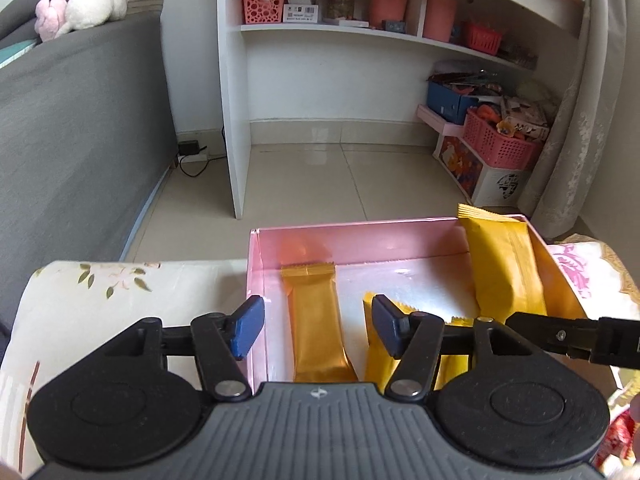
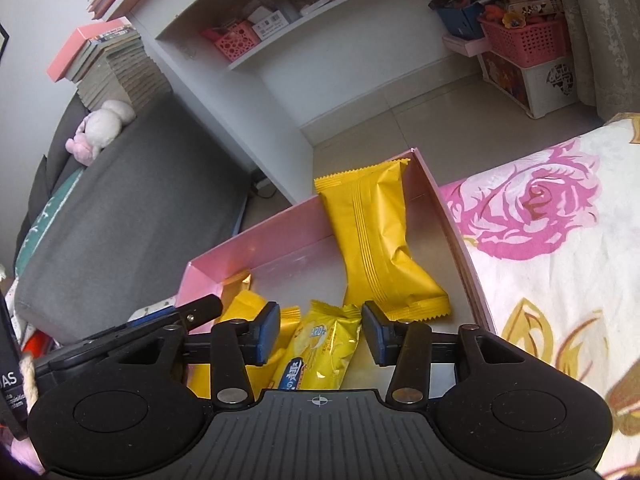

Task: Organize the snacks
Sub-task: 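Place the gold bar in the box with the left tool while the right tool drops the biscuit pack, then withdraw both tools from the box toward the remaining snacks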

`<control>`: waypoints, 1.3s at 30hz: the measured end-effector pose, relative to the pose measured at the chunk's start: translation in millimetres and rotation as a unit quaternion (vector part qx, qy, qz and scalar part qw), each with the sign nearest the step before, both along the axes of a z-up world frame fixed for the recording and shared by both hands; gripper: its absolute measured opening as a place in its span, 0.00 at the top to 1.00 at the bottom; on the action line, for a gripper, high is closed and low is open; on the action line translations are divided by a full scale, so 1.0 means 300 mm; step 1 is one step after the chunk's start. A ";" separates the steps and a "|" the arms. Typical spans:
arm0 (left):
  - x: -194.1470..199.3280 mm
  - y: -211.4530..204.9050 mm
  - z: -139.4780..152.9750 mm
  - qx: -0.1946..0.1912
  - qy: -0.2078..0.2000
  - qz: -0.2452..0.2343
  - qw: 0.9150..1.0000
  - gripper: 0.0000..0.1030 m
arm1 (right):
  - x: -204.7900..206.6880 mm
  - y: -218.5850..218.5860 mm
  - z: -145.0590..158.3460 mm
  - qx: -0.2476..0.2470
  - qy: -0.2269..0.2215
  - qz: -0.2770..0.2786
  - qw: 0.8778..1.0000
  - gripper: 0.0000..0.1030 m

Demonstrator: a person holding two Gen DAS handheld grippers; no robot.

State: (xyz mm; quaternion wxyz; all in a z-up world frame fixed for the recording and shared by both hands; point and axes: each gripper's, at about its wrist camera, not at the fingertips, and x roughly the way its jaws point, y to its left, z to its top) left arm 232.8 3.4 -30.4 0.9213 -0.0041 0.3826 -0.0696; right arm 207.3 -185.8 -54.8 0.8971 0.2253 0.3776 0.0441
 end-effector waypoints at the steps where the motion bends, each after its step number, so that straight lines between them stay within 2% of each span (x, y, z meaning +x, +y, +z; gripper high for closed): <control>1: -0.009 0.005 0.006 -0.003 0.002 0.001 1.000 0.41 | -0.010 0.000 0.012 0.000 -0.002 0.000 1.000 0.48; 3: -0.032 0.012 0.019 -0.004 0.001 0.004 1.000 0.35 | -0.032 0.000 0.038 -0.002 -0.006 0.000 1.000 0.46; 8: -0.091 0.030 0.058 -0.007 -0.002 -0.005 1.000 0.31 | -0.092 0.012 0.112 -0.003 -0.015 -0.003 1.000 0.32; 10: -0.110 0.034 0.078 -0.011 -0.005 -0.007 1.000 0.26 | -0.119 0.020 0.143 -0.003 -0.016 -0.001 1.000 0.29; 20: -0.263 0.062 0.139 -0.026 -0.004 -0.020 0.999 0.11 | -0.276 0.061 0.247 -0.002 -0.022 -0.003 1.000 0.13; 27: -0.378 0.104 0.129 -0.013 0.005 -0.024 1.000 0.02 | -0.382 0.124 0.265 -0.033 -0.019 0.020 0.999 0.11; 29: -0.406 0.121 0.123 -0.011 0.008 -0.021 1.000 0.01 | -0.411 0.143 0.262 -0.042 -0.021 0.027 0.999 0.06; 35: -0.492 0.181 0.091 -0.021 0.016 -0.006 1.000 0.00 | -0.495 0.203 0.234 -0.072 -0.020 0.054 0.996 0.05; 39: -0.546 0.208 0.056 -0.011 0.018 -0.012 1.000 0.00 | -0.556 0.244 0.196 -0.097 -0.028 0.070 0.992 0.04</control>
